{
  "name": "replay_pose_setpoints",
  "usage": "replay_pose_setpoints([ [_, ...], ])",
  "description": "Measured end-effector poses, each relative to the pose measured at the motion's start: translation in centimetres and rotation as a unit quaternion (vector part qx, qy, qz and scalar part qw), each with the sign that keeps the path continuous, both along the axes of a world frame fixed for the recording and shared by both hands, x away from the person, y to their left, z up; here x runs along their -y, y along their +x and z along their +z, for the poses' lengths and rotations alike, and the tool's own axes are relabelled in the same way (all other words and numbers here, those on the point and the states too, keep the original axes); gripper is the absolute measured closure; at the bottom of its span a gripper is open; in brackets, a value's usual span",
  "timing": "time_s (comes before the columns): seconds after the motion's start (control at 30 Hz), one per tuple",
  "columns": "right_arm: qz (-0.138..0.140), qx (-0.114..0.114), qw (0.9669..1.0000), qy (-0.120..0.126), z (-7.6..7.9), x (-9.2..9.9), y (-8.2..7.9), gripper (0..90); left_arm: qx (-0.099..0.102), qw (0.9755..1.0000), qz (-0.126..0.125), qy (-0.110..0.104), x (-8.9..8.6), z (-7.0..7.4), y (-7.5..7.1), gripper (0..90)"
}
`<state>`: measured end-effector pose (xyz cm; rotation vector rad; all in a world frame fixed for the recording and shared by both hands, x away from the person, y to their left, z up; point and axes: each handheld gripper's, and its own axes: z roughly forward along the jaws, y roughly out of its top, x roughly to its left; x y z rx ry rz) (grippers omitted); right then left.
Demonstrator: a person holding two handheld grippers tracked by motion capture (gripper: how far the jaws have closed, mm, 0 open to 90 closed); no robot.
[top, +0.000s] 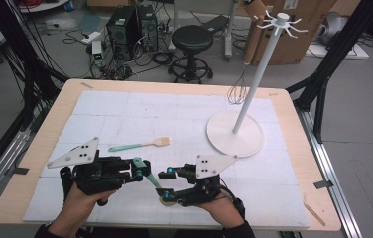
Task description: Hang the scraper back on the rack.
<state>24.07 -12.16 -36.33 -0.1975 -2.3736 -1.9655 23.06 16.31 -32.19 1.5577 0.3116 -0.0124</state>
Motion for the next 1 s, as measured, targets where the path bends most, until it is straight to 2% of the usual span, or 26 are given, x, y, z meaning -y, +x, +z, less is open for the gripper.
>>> replay_pose_setpoints([
  [0.17, 0.030, 0.004, 0.9995, -0.007, -0.2, -0.7, -0.1, 71.7, 0.012, 0.9997, -0.023, 0.001, 0.1, 0.3, -0.2, 81.9],
  [0.23, 0.029, 0.004, 0.9996, -0.004, -0.2, -0.9, -0.3, 82.8, 0.013, 0.9996, -0.024, -0.003, 0.2, 0.4, -0.3, 81.9],
  [0.3, 0.012, 0.011, 0.9999, 0.001, -0.1, -1.0, -0.7, 83.9, 0.013, 0.9999, -0.008, -0.008, 0.2, 0.4, -0.4, 81.0],
  [0.33, -0.001, 0.017, 0.9998, 0.002, -0.1, -1.0, -0.8, 84.4, 0.006, 0.9999, 0.010, -0.011, 0.2, 0.4, -0.4, 72.1],
  [0.37, -0.014, 0.025, 0.9996, 0.004, -0.1, -1.0, -0.9, 84.5, -0.004, 0.9996, 0.025, -0.011, 0.3, 0.4, -0.3, 58.0],
  [0.43, -0.047, 0.029, 0.9985, 0.006, 0.0, -0.9, -0.9, 84.5, -0.007, 0.9984, 0.055, -0.009, 0.3, 0.4, -0.2, 43.8],
  [0.53, -0.094, 0.030, 0.9951, 0.006, 0.0, -0.9, -0.8, 84.5, 0.012, 0.9961, 0.087, -0.002, 0.5, 0.4, -0.4, 43.0],
  [0.63, -0.127, 0.034, 0.9913, 0.002, -0.1, -1.1, -0.9, 84.5, 0.019, 0.9929, 0.117, 0.006, 0.9, 0.4, -0.4, 43.1],
  [0.83, -0.180, 0.057, 0.9819, -0.014, -0.2, -1.7, -1.3, 84.4, 0.010, 0.9878, 0.154, 0.021, 1.8, 0.3, 0.0, 47.1],
  [0.97, -0.211, 0.064, 0.9751, -0.020, -0.3, -1.8, -1.4, 84.4, -0.002, 0.9824, 0.184, 0.029, 2.3, 0.1, 0.3, 51.4],
  [1.0, -0.220, 0.065, 0.9732, -0.019, -0.3, -1.8, -1.4, 84.4, -0.004, 0.9820, 0.187, 0.029, 2.4, 0.1, 0.4, 51.4],
])
